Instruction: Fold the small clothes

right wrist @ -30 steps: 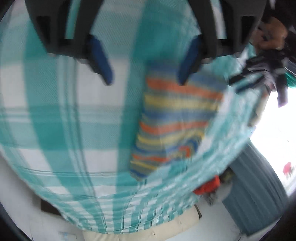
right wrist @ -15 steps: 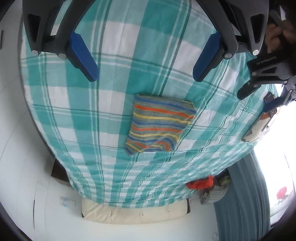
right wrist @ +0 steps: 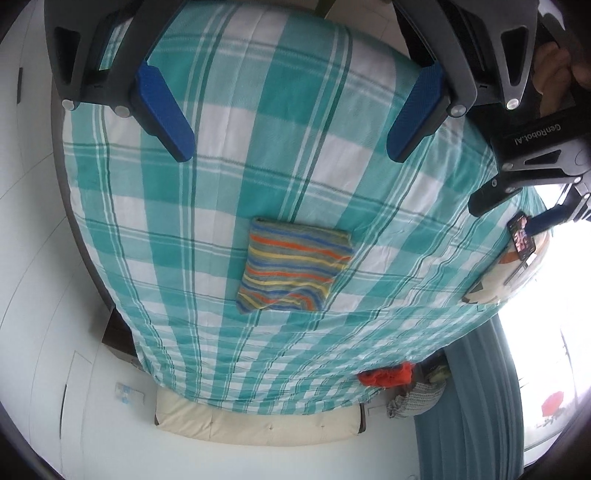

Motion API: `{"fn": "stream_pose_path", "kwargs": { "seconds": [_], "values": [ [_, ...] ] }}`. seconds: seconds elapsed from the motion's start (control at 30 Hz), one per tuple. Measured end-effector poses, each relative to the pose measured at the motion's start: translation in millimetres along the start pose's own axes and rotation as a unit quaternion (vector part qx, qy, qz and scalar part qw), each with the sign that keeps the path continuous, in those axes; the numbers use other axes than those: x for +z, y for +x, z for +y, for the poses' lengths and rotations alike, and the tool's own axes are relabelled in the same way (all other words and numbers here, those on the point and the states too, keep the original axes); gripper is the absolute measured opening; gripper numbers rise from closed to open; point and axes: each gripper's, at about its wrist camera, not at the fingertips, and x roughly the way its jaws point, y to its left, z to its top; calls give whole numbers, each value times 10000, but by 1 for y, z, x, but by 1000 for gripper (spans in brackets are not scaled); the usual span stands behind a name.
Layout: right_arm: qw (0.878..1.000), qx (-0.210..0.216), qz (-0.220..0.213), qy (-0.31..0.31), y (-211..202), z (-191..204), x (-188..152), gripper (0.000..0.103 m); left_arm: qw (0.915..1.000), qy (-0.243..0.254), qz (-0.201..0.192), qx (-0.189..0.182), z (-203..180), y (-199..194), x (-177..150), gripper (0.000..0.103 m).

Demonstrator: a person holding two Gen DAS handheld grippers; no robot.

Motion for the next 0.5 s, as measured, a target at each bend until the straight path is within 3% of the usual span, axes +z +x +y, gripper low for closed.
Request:
{"fn": "stream_pose_path", "kwargs": {
  "seconds": [0.17,0.3,0.5],
  "values": [
    [9999,-99,-101,-13,-20,4,-5,103,10000,9,-30,82,-3,-8,-5,102],
    [9998,-163,-131,29,-23,4,-3,103,9999,-98,4,-115,-5,-11,-5,102],
    [9991,-362,-211,47,-27,4,2,103,10000,-14,-90,-5,-10,-16,-5,102]
  ]
}}
